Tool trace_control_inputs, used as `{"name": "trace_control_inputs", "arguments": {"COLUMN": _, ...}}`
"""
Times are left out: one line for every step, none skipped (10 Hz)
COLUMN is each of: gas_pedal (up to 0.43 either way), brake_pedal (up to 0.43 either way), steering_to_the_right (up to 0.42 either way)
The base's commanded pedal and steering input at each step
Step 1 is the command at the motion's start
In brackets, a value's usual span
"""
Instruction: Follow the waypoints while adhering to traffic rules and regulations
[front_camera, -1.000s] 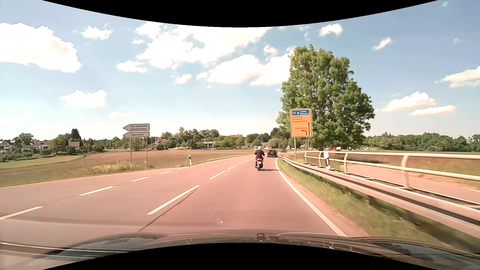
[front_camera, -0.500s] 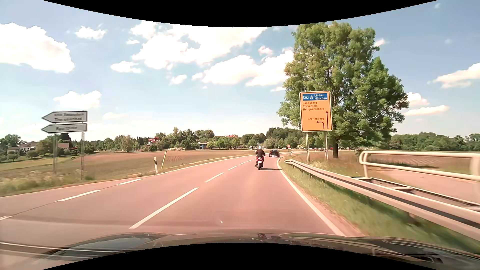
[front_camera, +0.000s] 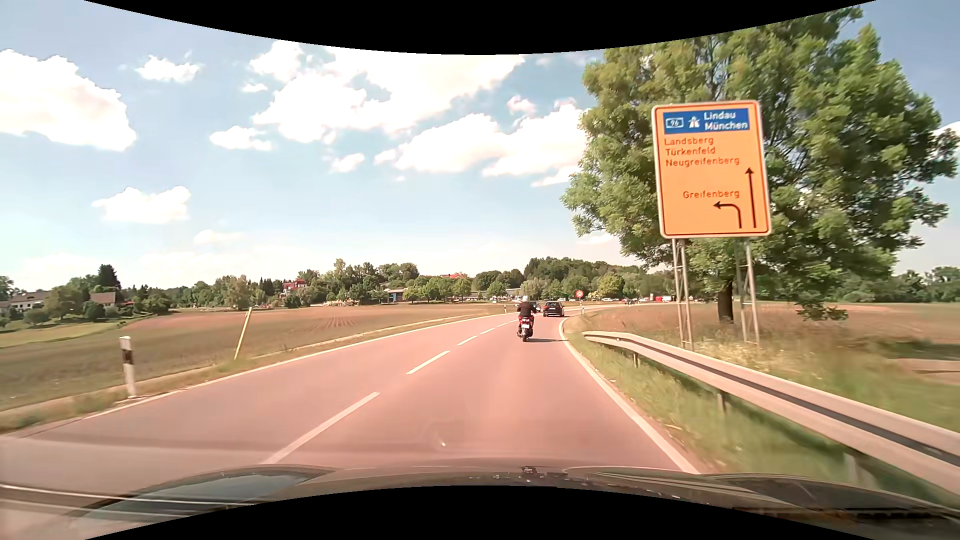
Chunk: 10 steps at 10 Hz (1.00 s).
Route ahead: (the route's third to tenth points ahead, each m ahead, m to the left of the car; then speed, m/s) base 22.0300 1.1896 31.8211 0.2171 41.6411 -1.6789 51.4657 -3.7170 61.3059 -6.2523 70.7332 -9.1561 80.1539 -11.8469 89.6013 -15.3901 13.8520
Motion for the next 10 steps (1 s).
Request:
{"name": "trace_control_inputs", "arguments": {"gas_pedal": 0.209, "brake_pedal": 0.012, "steering_to_the_right": 0.014}}
{"name": "trace_control_inputs", "arguments": {"gas_pedal": 0.228, "brake_pedal": 0.012, "steering_to_the_right": 0.014}}
{"name": "trace_control_inputs", "arguments": {"gas_pedal": 0.240, "brake_pedal": 0.012, "steering_to_the_right": 0.015}}
{"name": "trace_control_inputs", "arguments": {"gas_pedal": 0.240, "brake_pedal": 0.012, "steering_to_the_right": 0.017}}
{"name": "trace_control_inputs", "arguments": {"gas_pedal": 0.248, "brake_pedal": 0.012, "steering_to_the_right": 0.021}}
{"name": "trace_control_inputs", "arguments": {"gas_pedal": 0.248, "brake_pedal": 0.012, "steering_to_the_right": 0.024}}
{"name": "trace_control_inputs", "arguments": {"gas_pedal": 0.248, "brake_pedal": 0.012, "steering_to_the_right": 0.025}}
{"name": "trace_control_inputs", "arguments": {"gas_pedal": 0.248, "brake_pedal": 0.012, "steering_to_the_right": 0.025}}
{"name": "trace_control_inputs", "arguments": {"gas_pedal": 0.248, "brake_pedal": 0.012, "steering_to_the_right": 0.025}}
{"name": "trace_control_inputs", "arguments": {"gas_pedal": 0.260, "brake_pedal": 0.012, "steering_to_the_right": 0.025}}
